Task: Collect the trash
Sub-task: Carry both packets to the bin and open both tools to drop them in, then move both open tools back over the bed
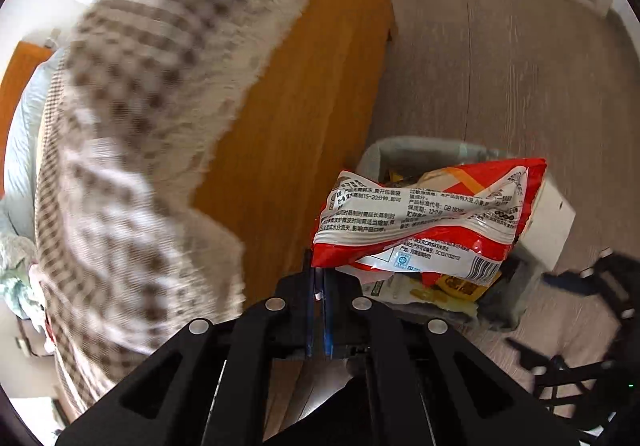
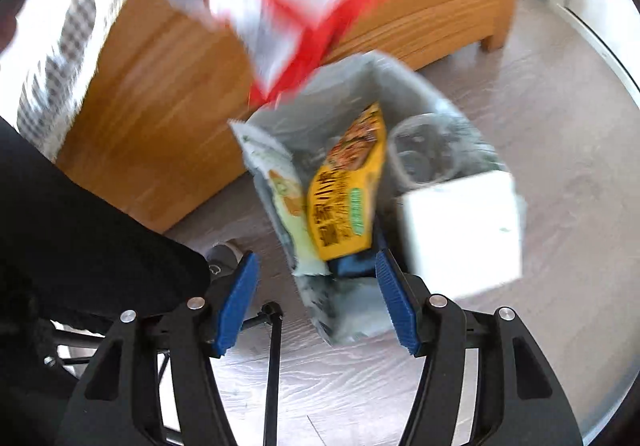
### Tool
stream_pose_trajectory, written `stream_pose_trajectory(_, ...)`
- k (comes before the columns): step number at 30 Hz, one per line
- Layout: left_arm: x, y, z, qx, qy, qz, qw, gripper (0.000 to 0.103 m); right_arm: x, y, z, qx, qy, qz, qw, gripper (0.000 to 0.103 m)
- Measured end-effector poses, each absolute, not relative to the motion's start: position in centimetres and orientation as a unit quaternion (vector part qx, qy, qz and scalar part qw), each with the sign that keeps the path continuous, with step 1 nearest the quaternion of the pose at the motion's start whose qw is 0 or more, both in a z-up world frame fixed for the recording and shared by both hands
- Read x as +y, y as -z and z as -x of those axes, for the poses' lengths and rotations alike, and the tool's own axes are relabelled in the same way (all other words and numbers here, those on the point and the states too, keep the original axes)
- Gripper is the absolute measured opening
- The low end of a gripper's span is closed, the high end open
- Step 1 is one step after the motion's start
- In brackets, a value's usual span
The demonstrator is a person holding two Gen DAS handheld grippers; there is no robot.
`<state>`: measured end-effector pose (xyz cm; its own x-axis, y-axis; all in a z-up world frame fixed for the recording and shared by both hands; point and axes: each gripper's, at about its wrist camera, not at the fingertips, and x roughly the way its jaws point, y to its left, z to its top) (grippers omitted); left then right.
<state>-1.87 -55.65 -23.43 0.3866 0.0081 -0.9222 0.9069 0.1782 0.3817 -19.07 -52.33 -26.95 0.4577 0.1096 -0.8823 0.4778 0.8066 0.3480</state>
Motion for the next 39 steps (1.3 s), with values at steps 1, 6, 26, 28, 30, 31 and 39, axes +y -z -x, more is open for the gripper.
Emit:
stream_pose_trajectory(1, -55.9, 24.3, 2.1, 0.423, 0.347, -0.548, 0.632, 0.001, -52.7, 26.6, 19.6, 0.503, 0.122, -0.292, 0.804, 0.059)
stream_pose_trajectory(6, -56.5, 29.1, 3.6, 0.336, 0.294, -0.656, 0.609, 0.001, -54.4, 25.8, 21.1, 0.493, 0.158, -0.301, 0.801, 0.059)
stream_pose_trajectory(26, -55.3, 26.7, 0.9, 0.553, 0.353, -0.485, 0.578, 0.068, -55.4, 25.9, 20.9, 0.489, 0.173, -0.314, 0.795, 0.059)
stream_pose_trajectory(28, -54.7, 25.1, 0.8, 0.55, 0.354, -0.469, 0.593, 0.071, -55.5, 25.6, 20.7, 0.493, 0.175, -0.308, 0.794, 0.059)
stream_pose_trajectory(30, -54.7, 24.4, 1.3, 0.558, 0.353, -0.452, 0.6, 0.071, -55.5, 25.2, 20.6, 0.496, 0.179, -0.303, 0.794, 0.059)
stream_pose_trajectory(31, -54.5, 24.1, 1.2, 0.56, 0.351, -0.447, 0.602, 0.071, -55.5, 24.9, 20.6, 0.497, 0.181, -0.3, 0.794, 0.059)
stream_pose_trajectory(39, -54.0, 20.5, 1.3, 0.569, 0.386, -0.395, 0.61, 0.071, -55.6, 22.7, 20.5, 0.516, 0.214, -0.251, 0.79, 0.066)
